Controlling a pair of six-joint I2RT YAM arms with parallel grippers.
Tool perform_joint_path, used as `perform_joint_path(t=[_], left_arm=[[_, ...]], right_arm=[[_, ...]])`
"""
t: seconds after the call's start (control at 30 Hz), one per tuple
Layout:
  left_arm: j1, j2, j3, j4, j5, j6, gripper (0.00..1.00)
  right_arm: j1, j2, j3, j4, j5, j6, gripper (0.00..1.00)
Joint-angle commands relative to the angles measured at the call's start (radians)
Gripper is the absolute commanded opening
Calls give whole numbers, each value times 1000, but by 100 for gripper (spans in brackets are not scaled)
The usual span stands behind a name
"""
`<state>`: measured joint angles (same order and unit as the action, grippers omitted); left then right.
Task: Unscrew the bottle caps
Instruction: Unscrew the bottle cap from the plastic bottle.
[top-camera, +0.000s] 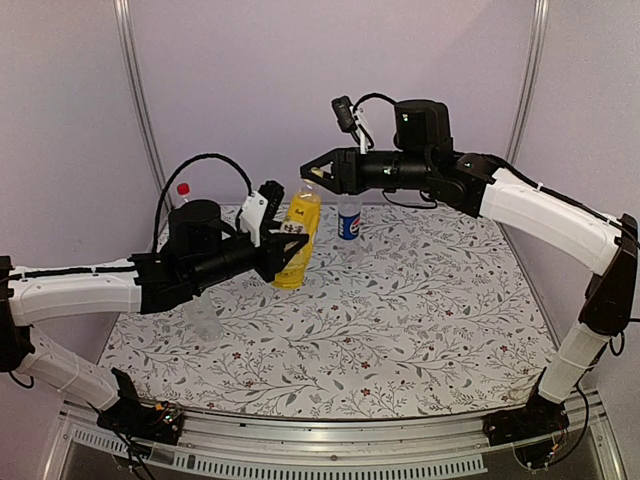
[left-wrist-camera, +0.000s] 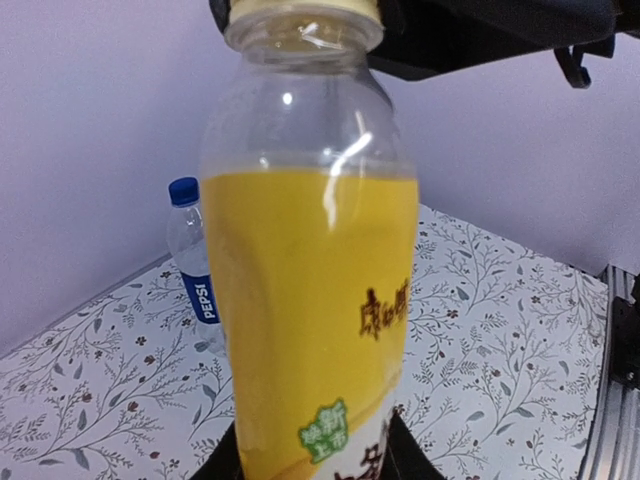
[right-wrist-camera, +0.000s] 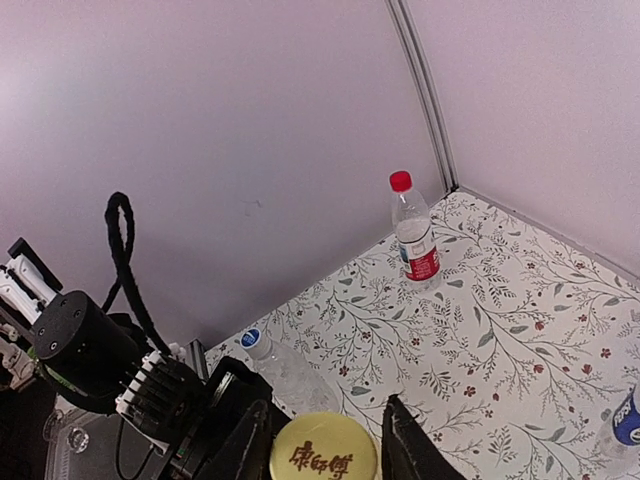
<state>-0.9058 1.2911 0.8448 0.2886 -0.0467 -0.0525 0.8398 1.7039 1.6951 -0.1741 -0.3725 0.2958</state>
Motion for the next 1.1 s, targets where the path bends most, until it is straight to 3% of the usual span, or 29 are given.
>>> perform_joint_path(t=[0.0,0.13,0.23,0.4,0.53,0.63,0.77,0.9,1.07], left_arm=[[-15,1,25,4,-12,11,28],[-15,-6,15,19,15,17,28],[-12,-29,-20,75,121,40,29],[9,-54,-62,171,457,49,32],[24,-33,-64,230,714,6,31],[31,-9,-54,248,810,-28,31],[36,-2,-55,261,825,-41,30],[42,-10,-58,257,755,-42,28],[44,-11,-40,175,528,-29,27]], right_arm=[[5,8,25,5,-5,-8,32],[2,-4,7,21,-39,-52,19],[-34,-26,-46,95,-201,-127,13],[-60,-84,-96,67,-545,-388,16],[-61,-67,-30,-34,-676,-496,18],[-62,-52,-4,-87,-748,-544,23],[-65,-41,3,-125,-759,-570,32],[-65,-40,5,-127,-717,-551,40],[-65,-51,-7,-115,-571,-469,66]])
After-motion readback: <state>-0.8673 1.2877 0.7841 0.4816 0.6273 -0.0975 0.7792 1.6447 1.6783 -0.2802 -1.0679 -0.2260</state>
